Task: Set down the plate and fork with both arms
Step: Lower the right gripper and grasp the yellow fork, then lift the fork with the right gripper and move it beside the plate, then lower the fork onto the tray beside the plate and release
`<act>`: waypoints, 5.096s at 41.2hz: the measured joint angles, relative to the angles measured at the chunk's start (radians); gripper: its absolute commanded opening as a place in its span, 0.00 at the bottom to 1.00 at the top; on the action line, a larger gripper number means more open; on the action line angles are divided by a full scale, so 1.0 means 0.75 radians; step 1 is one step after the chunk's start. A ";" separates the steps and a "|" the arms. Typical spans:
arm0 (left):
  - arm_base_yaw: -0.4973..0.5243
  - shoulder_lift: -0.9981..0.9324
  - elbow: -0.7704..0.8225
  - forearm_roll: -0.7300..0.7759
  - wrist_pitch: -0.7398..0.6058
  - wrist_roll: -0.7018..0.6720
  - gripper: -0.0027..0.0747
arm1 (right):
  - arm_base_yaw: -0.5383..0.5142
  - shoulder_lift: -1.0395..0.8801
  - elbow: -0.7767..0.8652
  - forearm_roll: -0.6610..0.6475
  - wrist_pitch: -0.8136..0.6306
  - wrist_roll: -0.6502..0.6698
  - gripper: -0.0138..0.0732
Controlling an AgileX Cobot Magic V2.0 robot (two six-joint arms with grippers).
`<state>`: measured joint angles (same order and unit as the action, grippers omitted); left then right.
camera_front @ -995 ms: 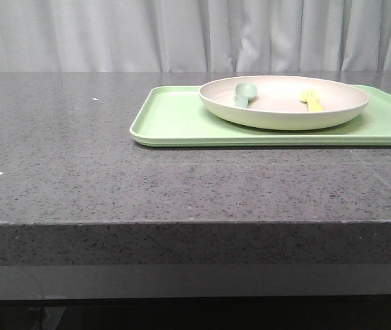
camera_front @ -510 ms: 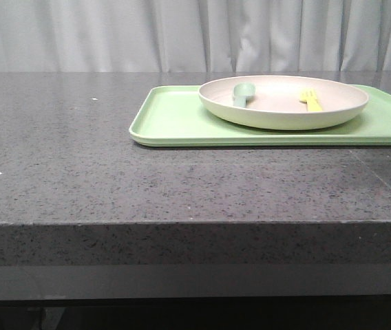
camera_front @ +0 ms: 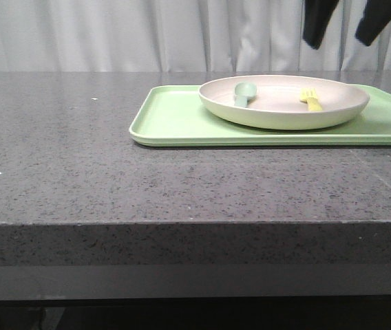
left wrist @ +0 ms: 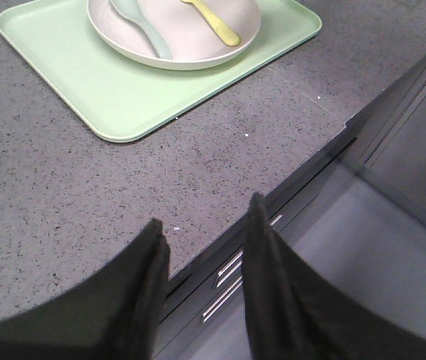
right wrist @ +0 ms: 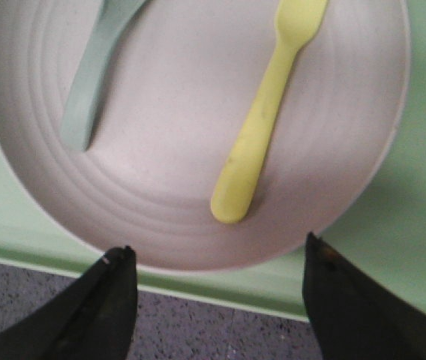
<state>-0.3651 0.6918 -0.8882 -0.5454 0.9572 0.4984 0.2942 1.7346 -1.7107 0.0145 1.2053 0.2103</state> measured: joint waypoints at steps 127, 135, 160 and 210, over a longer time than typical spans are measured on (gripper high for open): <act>0.000 0.000 0.001 0.000 0.000 0.000 0.35 | -0.442 0.305 -0.174 0.143 0.056 -0.217 0.27; 0.000 0.000 0.001 0.000 0.000 0.000 0.35 | -0.442 0.403 -0.171 0.163 0.051 -0.225 0.27; 0.000 0.000 0.001 0.000 0.000 0.000 0.35 | -0.442 0.384 -0.171 0.172 0.041 -0.226 0.57; 0.000 0.000 0.001 0.000 -0.031 0.000 0.35 | -0.157 -1.261 0.900 0.001 -0.050 -0.240 0.57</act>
<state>-0.3651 0.6918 -0.8877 -0.5454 0.9343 0.4984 0.1761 0.7885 -1.0354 0.0149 1.1682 0.0305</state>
